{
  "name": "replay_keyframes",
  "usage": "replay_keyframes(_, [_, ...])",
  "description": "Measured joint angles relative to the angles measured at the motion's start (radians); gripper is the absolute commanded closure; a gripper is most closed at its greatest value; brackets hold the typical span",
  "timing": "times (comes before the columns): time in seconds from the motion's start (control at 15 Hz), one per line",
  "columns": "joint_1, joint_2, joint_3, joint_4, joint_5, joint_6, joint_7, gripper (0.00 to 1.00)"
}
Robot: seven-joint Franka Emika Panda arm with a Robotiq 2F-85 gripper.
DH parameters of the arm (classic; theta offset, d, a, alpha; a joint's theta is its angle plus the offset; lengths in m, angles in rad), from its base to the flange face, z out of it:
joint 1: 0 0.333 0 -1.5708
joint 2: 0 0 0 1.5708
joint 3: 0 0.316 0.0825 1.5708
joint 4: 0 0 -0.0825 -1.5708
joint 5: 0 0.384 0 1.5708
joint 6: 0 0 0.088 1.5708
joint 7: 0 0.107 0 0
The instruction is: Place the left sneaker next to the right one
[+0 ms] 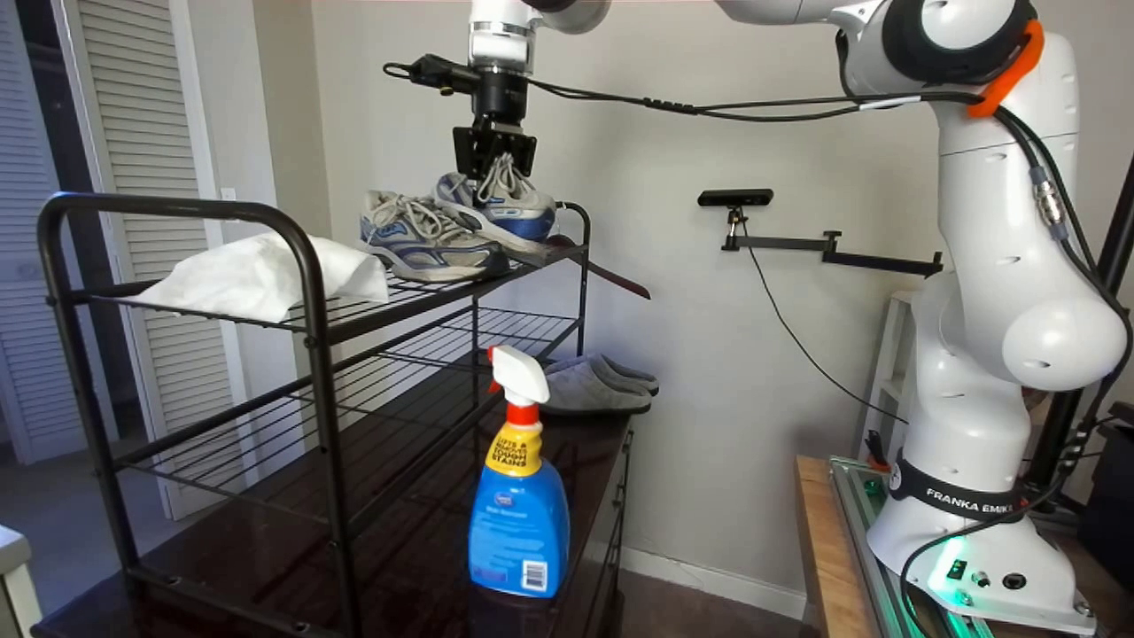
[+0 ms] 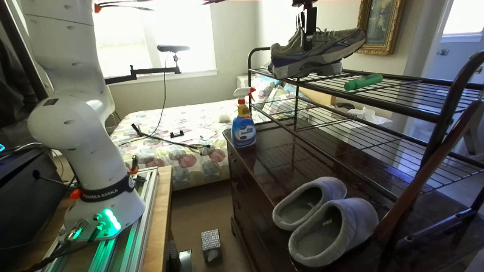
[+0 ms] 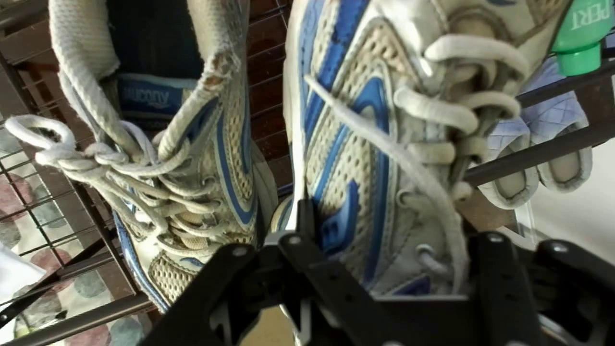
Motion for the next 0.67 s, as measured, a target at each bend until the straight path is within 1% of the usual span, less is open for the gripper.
replay_keyframes(0.07, [-0.001, 0.005, 0.0, 0.007, -0.001, -0.005, 0.0, 0.14])
replay_keyframes(0.13, [-0.004, 0.011, 0.0, 0.014, -0.001, -0.011, 0.0, 0.16])
replay_keyframes(0.2, [-0.008, 0.018, 0.0, 0.023, -0.001, -0.013, 0.0, 0.14])
replay_keyframes(0.33, [-0.017, 0.033, 0.0, 0.04, -0.001, -0.013, 0.0, 0.02])
replay_keyframes(0.4, [-0.022, 0.039, 0.0, 0.048, -0.001, -0.013, 0.0, 0.0])
replay_keyframes(0.67, [-0.027, 0.05, -0.003, 0.086, -0.001, -0.011, 0.0, 0.0])
